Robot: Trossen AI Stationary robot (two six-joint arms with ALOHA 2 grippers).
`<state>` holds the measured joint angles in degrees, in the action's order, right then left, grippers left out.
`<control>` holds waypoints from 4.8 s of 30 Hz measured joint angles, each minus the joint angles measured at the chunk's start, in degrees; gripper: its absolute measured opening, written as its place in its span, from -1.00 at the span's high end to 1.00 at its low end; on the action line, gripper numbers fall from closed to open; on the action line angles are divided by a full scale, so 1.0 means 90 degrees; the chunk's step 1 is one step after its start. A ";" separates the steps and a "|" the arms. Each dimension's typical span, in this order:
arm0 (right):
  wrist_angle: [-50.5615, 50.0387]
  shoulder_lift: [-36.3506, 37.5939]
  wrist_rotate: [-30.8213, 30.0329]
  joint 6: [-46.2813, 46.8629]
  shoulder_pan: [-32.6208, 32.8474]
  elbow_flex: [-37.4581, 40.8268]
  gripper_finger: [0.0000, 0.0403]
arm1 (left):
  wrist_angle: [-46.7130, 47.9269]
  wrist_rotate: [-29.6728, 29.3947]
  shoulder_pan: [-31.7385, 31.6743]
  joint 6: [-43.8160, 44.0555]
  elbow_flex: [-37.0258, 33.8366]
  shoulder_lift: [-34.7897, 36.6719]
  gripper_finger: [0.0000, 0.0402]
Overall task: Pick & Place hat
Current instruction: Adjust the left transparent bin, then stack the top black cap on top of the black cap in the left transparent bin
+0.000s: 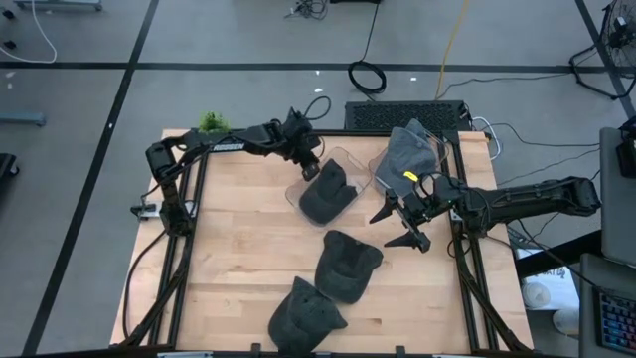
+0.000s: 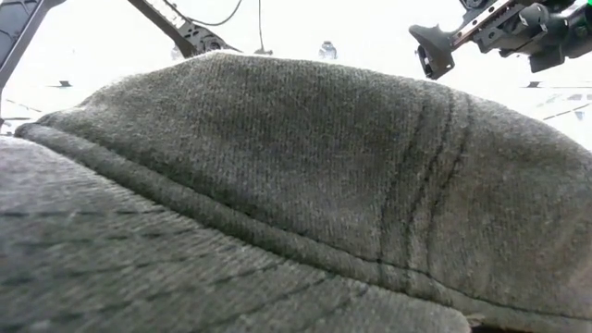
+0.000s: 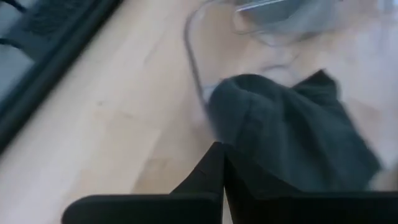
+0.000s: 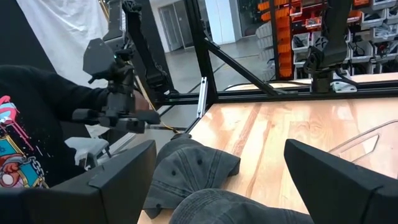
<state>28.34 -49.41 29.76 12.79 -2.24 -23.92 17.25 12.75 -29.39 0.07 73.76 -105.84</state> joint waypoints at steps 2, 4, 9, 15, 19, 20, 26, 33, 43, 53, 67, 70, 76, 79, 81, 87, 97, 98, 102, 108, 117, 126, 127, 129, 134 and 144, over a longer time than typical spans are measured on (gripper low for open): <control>0.0000 0.0000 0.0000 0.0001 0.0000 0.0000 -0.71 | 0.0084 0.0426 -0.0007 0.0009 0.0000 0.0000 0.96; 0.0000 0.0000 0.0000 0.0001 0.0000 -0.0001 -0.71 | 0.0168 0.0683 0.0021 -0.0073 0.0000 0.0000 0.93; 0.0005 0.0000 -0.0018 -0.0001 -0.0002 -0.0002 -0.71 | 0.0174 0.0906 0.0226 -0.0333 0.0000 0.0000 0.94; 0.0005 0.0000 -0.0022 -0.0001 -0.0002 -0.0002 -0.71 | 0.0109 0.1403 0.0457 -0.0618 0.0000 0.0000 0.95; 0.0005 0.0000 -0.0022 -0.0001 -0.0002 -0.0002 -0.71 | 0.0205 0.0938 0.0538 -0.0786 0.0000 0.0095 0.88; 0.0005 0.0000 -0.0022 -0.0001 -0.0001 -0.0002 -0.71 | 0.0250 0.0551 0.0521 -0.0766 0.0000 0.0150 0.88; -0.0024 0.0000 -0.0023 -0.0001 -0.0001 -0.0002 -0.71 | 0.0565 -0.0672 0.0189 -0.0473 0.0005 0.0599 0.97; -0.0043 -0.0002 -0.0176 -0.0008 -0.0002 -0.0002 -0.71 | 0.0814 -0.1046 -0.0277 0.0194 0.0009 0.0330 0.99; -0.0046 -0.0002 -0.0483 -0.0025 -0.0002 -0.0002 -0.71 | -0.0199 -0.0280 -0.0236 0.0259 0.0007 -0.0622 0.99; -0.0047 -0.0002 -0.0476 -0.0006 -0.0002 -0.0002 -0.71 | -0.0475 0.0349 0.0044 0.0122 0.0000 -0.0775 0.99; -0.0046 -0.0002 -0.0479 -0.0006 -0.0002 -0.0002 -0.71 | -0.1105 0.0416 0.0571 0.0427 0.0000 -0.0775 0.98; -0.0041 -0.0002 -0.0503 -0.0007 -0.0002 -0.0002 -0.71 | -0.1477 0.0413 0.0629 0.0575 0.0000 -0.0775 0.92; -0.0137 0.0000 -0.1159 0.0325 -0.0005 -0.0007 -0.71 | -0.1296 0.0385 0.0496 0.0722 0.0005 -0.0349 0.86; -0.0420 0.0000 -0.1310 0.0478 -0.0004 -0.0007 -0.71 | -0.1067 0.0185 0.0459 0.0719 0.0007 0.0167 0.85; -0.0611 0.0000 -0.1286 0.0793 -0.0002 -0.0007 -0.71 | -0.0798 0.0025 0.0496 0.0673 0.0005 0.0593 0.85; -0.1770 0.0006 0.0356 0.3081 0.0078 -0.0012 -0.71 | -0.0292 -0.0648 0.0935 0.0290 0.0011 0.1869 0.85; -0.4693 0.0000 -0.1448 0.5128 0.1463 -0.0007 -0.71 | -0.0112 -0.1506 0.1716 -0.0084 0.0007 0.2476 0.85; -0.4696 -0.0002 -0.1676 0.5331 0.1589 -0.0006 -0.71 | -0.0107 -0.1551 0.1755 -0.0117 0.0007 0.2450 0.85; -0.4197 -0.0138 -0.2326 0.5998 0.1993 0.0278 -0.71 | -0.0078 -0.1735 0.1884 -0.0142 0.0005 0.2412 0.85; -0.1205 -0.0923 -0.2896 0.6797 0.2280 0.1436 -0.71 | -0.0371 -0.1833 0.2033 -0.0189 0.0005 0.2414 0.84; 0.0454 -0.2595 -0.2815 0.6384 0.2280 0.1295 -0.71 | -0.0262 -0.2312 0.2025 -0.0079 0.0005 0.2414 0.60; 0.1531 -0.3566 -0.2064 0.5741 0.2125 0.0811 -0.71 | -0.0213 -0.2614 0.2025 0.0049 0.0005 0.2414 0.05; 0.1731 -0.3577 -0.1964 0.5691 0.2082 0.0809 -0.71 | -0.0212 -0.2605 0.2025 0.0049 0.0005 0.2414 0.02; 0.2184 -0.3599 -0.1778 0.5643 0.2028 0.0811 -0.71 | -0.0165 -0.2603 0.2025 0.0049 0.0005 0.2414 -0.03; 0.3600 -0.3594 -0.0901 0.5504 0.1914 0.0811 -0.71 | 0.0069 -0.2601 0.2025 0.0171 0.0002 0.2414 -0.07; 0.2267 -0.3594 -0.1206 0.5753 0.1755 0.0809 -0.71 | 0.0213 -0.2593 0.2025 0.0219 0.0000 0.2414 0.02</control>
<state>48.74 -81.76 18.90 64.56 13.55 -16.64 19.16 -10.59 -11.16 2.04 73.76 -84.12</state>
